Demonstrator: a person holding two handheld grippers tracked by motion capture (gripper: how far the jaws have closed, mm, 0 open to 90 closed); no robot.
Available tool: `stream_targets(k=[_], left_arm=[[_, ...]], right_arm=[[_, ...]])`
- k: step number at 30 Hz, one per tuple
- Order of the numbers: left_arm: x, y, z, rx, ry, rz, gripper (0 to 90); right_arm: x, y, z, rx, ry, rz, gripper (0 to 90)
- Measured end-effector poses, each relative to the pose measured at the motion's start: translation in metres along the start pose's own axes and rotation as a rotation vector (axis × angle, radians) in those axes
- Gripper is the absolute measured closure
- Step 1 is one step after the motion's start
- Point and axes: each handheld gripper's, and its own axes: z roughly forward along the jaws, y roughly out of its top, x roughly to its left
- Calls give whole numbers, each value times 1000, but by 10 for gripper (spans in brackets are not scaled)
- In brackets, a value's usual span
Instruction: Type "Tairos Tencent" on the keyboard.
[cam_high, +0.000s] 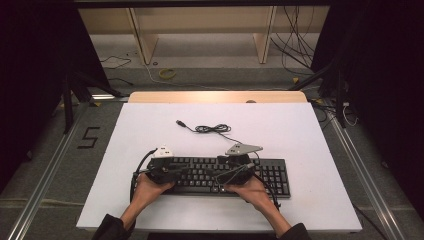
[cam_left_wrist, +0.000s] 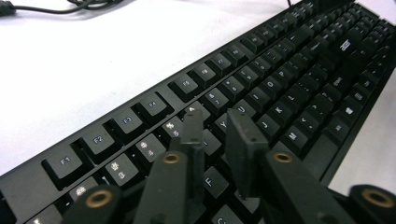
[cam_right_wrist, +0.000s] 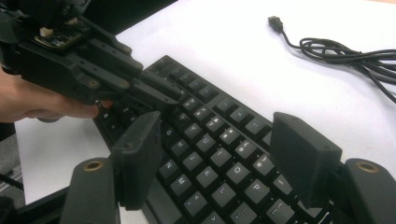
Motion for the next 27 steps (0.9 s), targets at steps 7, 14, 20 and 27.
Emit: stream_targets(k=[7, 14, 20, 27], left_arm=[[2, 1, 2, 4, 9, 3, 848], [1, 4, 7, 17, 12, 18, 883], [1, 5, 11, 28, 12, 22, 892], [0, 5, 13, 48, 12, 29, 893]], right_arm=[[0, 0, 0, 3, -2, 0, 341], [0, 0, 1, 2, -6, -2, 334], [1, 1, 0, 3, -9, -5, 332], [1, 1, 0, 0, -11, -9, 331]])
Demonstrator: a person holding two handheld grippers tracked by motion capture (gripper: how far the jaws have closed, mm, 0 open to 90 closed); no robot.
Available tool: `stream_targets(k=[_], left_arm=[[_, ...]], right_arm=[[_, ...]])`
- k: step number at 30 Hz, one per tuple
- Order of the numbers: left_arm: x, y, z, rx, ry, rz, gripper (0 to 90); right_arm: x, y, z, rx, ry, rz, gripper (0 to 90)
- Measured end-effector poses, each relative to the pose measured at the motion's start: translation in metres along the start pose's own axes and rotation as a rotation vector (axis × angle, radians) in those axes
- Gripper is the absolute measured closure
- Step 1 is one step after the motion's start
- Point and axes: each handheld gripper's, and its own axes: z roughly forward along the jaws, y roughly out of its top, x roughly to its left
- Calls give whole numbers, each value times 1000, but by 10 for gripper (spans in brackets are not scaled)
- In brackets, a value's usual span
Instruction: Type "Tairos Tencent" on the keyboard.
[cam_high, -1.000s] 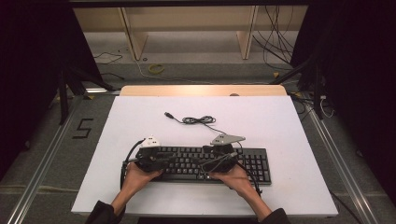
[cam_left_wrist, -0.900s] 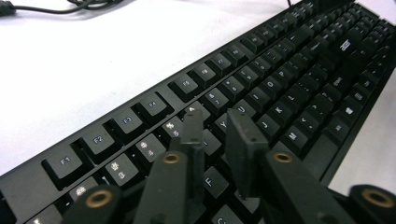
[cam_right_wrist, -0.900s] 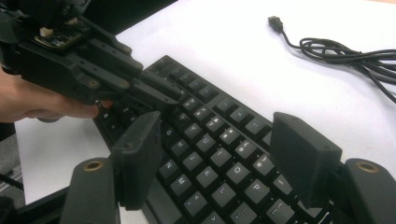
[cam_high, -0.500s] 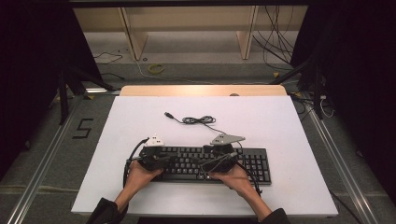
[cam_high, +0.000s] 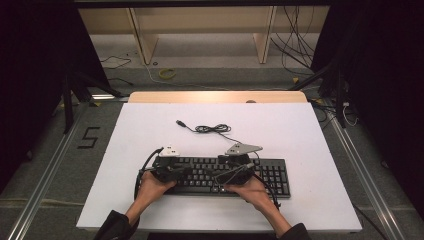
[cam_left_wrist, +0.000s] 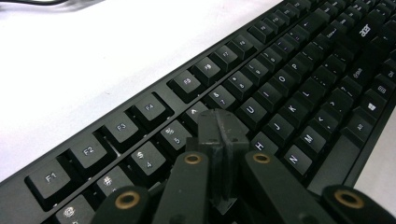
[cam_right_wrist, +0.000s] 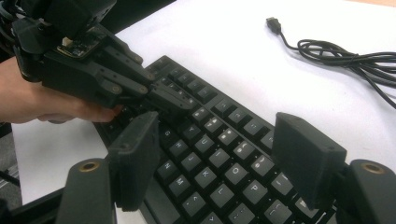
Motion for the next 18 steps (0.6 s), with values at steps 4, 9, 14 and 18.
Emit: stream_targets(k=[4, 9, 14, 18], left_arm=[[-1, -1, 2, 14, 4, -1, 894], [0, -2, 2, 12, -8, -17, 895], [-1, -1, 1, 16, -1, -4, 894], [0, 0, -1, 1, -13, -18, 867]], right_arm=[[0, 0, 0, 1, -1, -1, 331], [1, 0, -1, 2, -2, -3, 330], [0, 1, -1, 0, -4, -3, 330], [0, 1, -1, 3, -4, -5, 330]])
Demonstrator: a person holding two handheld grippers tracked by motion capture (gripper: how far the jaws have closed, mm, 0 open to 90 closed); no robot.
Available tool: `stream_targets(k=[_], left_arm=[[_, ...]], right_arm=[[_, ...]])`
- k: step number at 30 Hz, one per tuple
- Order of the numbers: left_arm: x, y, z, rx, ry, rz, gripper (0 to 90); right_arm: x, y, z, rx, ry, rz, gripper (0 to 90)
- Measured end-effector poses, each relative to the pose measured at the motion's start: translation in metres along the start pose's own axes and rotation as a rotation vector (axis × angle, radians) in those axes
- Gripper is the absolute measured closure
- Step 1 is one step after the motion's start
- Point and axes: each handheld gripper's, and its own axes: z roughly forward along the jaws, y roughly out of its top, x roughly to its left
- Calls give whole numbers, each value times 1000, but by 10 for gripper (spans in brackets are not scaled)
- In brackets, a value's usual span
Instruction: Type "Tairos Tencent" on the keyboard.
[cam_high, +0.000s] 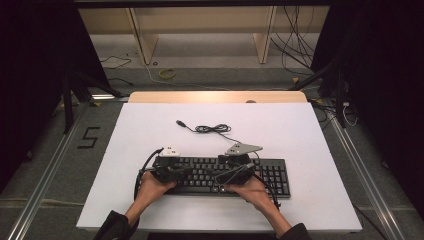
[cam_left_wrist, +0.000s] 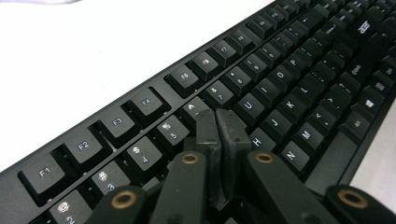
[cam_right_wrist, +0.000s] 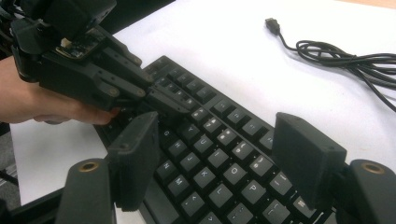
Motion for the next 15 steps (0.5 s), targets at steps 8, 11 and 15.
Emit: stream_targets(k=[8, 11, 15], left_arm=[[0, 3, -9, -28, -8, -11, 807], [0, 4, -12, -40, -15, -15, 788], [1, 4, -16, -53, -28, -25, 745]], right_arm=[[0, 0, -1, -1, -2, -1, 330], [0, 0, -1, -3, -1, 0, 330], [0, 0, -1, 0, -1, -1, 329]])
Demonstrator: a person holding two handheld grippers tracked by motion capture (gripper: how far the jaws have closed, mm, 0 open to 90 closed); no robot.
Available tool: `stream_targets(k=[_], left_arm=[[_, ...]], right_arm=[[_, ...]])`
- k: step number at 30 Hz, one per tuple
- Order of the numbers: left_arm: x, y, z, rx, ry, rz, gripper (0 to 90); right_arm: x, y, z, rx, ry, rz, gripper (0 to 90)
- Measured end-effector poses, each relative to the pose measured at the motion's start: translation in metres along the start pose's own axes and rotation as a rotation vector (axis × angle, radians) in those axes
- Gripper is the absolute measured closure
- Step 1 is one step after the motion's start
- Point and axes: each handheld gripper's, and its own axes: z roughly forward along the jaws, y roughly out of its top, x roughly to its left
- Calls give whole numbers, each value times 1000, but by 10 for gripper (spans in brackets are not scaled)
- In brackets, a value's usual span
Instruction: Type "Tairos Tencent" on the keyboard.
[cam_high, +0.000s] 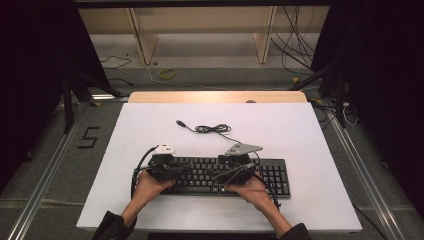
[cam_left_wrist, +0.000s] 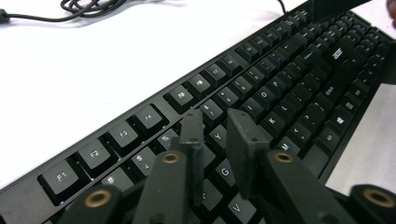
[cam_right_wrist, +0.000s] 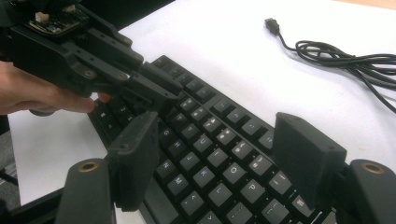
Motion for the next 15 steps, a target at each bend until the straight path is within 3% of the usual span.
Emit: stream_targets(k=[15], left_arm=[[1, 1, -20, -85, -38, -36, 512]], right_arm=[[-1, -2, -8, -5, -4, -2, 328]])
